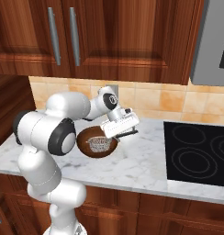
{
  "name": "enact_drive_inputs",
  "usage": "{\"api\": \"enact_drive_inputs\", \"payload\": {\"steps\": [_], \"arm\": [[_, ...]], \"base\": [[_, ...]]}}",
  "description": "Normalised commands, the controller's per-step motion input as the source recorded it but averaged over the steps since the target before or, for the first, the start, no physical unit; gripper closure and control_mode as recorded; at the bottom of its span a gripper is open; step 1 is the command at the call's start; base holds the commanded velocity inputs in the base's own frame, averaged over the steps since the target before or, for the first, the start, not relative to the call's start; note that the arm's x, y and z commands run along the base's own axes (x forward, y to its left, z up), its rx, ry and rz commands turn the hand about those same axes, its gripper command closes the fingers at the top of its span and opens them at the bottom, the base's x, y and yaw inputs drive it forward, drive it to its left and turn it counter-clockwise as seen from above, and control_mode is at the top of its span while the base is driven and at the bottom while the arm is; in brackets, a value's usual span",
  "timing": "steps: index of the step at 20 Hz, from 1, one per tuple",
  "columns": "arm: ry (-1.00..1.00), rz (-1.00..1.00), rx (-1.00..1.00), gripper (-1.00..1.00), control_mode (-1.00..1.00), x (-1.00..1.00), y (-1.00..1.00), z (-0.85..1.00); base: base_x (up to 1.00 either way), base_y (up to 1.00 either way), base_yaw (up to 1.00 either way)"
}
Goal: Open the cabinet and setup a tea strainer by placing it in the bowl upright.
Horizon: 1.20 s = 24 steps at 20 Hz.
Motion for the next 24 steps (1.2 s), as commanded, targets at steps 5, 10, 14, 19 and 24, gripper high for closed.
{"api": "enact_drive_inputs", "payload": {"steps": [5,10,14,19,24], "arm": [[0.0,0.0,0.0,1.0,-1.0,0.0,0.0,-0.01],[0.0,0.0,0.0,1.0,-1.0,0.0,0.01,-0.01],[0.0,0.0,0.0,1.0,-1.0,0.0,0.0,0.0],[0.0,0.02,0.0,1.0,-1.0,0.0,0.0,0.0],[-0.03,0.02,0.01,1.0,-1.0,-0.01,0.0,0.0]], "base": [[0.0,0.0,0.0],[0.0,0.0,0.0],[0.0,0.0,0.0],[0.0,0.0,0.0],[0.0,0.0,0.0]]}}
